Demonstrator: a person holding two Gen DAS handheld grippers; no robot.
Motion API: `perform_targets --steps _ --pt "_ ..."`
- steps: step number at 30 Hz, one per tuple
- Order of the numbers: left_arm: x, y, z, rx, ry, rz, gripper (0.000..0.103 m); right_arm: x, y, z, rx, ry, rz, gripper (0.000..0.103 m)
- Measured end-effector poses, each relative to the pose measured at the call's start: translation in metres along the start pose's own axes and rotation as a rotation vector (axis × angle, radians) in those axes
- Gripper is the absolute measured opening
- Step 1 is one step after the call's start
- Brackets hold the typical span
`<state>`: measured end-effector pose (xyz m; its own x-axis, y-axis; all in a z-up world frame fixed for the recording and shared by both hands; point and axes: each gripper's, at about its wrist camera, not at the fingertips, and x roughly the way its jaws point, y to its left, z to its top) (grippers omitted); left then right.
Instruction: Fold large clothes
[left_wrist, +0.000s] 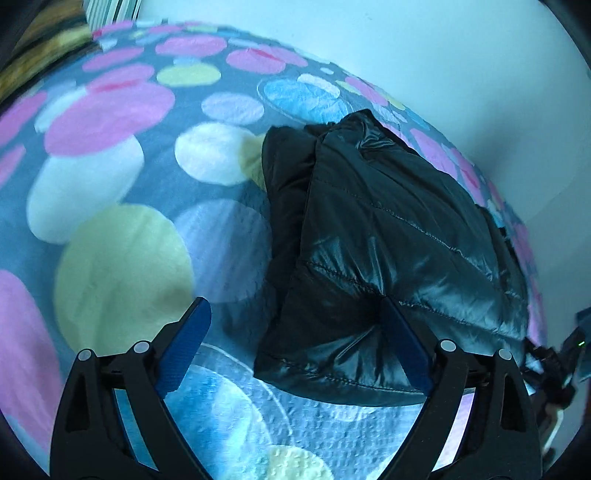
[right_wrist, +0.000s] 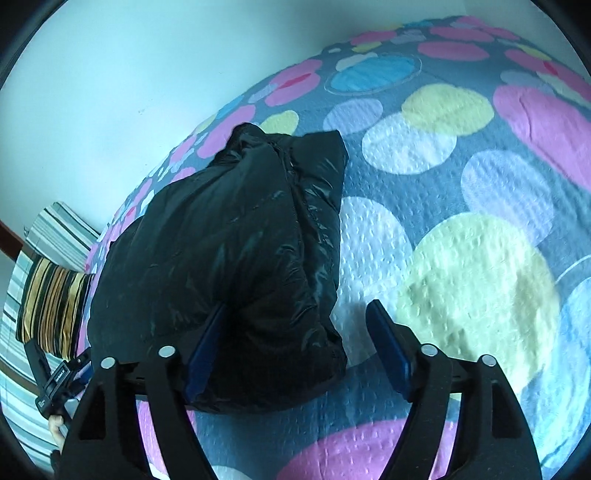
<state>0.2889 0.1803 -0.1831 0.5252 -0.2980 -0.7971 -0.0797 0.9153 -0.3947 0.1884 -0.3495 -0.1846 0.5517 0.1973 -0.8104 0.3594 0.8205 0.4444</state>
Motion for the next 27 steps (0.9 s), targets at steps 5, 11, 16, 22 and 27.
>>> perform_targets --steps 5,11,16,22,27 --pt "0.012 0.006 -0.005 -0.075 0.027 -0.153 0.063 0.015 -0.005 0.0 0.057 0.031 0.093 0.053" --pt "-0.005 -0.01 -0.009 0.01 -0.02 -0.154 0.029 0.006 0.009 -0.004 0.026 0.002 0.113 0.026" --pt "-0.025 -0.015 -0.02 0.043 -0.038 -0.142 0.024 -0.015 0.022 -0.014 -0.034 -0.027 0.081 0.021" --pt "-0.06 -0.013 -0.065 0.071 -0.026 -0.151 0.024 -0.049 0.013 -0.038 -0.044 -0.013 0.09 0.02" --pt "-0.088 -0.007 -0.106 0.059 -0.018 -0.143 0.024 -0.078 0.003 -0.074 -0.043 0.021 0.087 0.02"
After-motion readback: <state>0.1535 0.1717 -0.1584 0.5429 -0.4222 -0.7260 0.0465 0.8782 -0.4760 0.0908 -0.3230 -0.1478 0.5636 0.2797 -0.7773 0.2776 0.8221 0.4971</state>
